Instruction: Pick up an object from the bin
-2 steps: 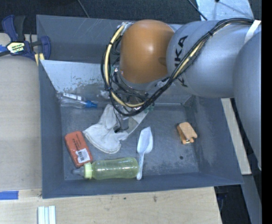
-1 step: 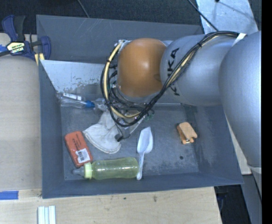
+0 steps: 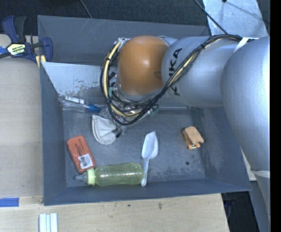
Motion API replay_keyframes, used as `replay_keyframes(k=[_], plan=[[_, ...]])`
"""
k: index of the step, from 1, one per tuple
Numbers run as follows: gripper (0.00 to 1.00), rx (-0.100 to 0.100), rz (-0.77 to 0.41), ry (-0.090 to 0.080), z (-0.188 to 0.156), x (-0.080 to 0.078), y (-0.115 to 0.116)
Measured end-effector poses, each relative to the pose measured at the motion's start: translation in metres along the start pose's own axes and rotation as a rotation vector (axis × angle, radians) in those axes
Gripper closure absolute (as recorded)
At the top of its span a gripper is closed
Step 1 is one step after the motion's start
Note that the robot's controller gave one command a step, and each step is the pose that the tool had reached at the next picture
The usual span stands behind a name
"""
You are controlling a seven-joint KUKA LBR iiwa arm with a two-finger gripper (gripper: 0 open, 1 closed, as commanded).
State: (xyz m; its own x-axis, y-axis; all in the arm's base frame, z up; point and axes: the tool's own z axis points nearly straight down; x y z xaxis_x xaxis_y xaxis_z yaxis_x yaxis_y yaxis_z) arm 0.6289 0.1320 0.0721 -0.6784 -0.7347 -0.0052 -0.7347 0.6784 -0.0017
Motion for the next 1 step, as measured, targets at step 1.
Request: replay_keyframes(k=[1], plan=[[1.0,-0.001,0.001,0.0,-0.0001,-0.0001,0.0]])
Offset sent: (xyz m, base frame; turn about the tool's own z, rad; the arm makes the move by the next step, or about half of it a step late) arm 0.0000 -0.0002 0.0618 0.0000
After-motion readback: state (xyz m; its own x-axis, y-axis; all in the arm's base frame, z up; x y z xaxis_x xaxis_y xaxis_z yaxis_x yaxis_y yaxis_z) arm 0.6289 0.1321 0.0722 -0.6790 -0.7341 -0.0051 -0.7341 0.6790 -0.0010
